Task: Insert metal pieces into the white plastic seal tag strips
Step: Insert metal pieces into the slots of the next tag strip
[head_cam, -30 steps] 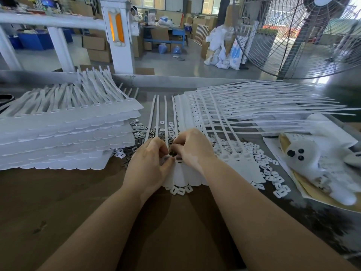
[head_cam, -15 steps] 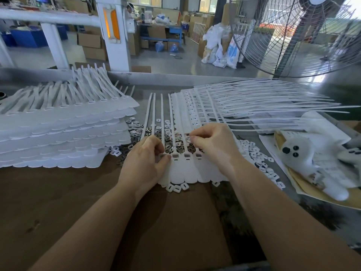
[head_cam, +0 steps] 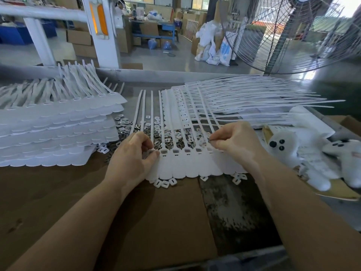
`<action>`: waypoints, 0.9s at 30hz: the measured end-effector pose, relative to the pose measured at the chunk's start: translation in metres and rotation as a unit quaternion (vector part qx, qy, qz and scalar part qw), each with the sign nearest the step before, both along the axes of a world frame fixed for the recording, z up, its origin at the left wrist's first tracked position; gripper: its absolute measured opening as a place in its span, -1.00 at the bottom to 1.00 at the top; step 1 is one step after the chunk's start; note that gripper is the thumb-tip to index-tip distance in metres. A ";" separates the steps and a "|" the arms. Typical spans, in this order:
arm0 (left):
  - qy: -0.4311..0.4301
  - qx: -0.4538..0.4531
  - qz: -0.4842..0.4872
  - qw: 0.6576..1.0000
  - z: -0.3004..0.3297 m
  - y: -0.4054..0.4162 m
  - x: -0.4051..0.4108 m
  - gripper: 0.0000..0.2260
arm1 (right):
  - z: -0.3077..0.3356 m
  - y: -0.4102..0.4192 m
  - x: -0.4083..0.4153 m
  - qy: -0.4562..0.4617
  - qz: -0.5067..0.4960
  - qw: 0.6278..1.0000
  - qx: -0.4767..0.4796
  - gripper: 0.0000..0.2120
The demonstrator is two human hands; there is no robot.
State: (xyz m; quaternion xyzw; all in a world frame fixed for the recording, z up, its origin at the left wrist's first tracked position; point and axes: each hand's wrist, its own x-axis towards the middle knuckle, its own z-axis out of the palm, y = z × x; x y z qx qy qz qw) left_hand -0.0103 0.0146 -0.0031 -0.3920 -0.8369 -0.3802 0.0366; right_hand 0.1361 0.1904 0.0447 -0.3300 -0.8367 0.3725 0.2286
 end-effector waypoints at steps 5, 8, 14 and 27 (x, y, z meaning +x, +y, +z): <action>-0.001 -0.001 -0.002 1.000 0.001 0.000 0.000 -0.85 | 0.002 -0.002 0.000 -0.062 0.015 0.998 0.015 -0.91; -0.003 -0.001 0.000 1.000 0.000 -0.001 -0.001 -0.86 | 0.004 -0.003 -0.001 -0.081 0.022 0.996 0.020 -0.92; -0.002 -0.003 -0.002 1.000 0.000 0.000 -0.001 -0.86 | 0.010 -0.003 -0.004 -0.111 0.012 0.994 0.001 -0.94; -0.006 -0.001 -0.005 1.000 0.001 -0.001 0.000 -0.86 | 0.021 0.000 -0.012 -0.198 0.005 0.979 -0.038 -0.92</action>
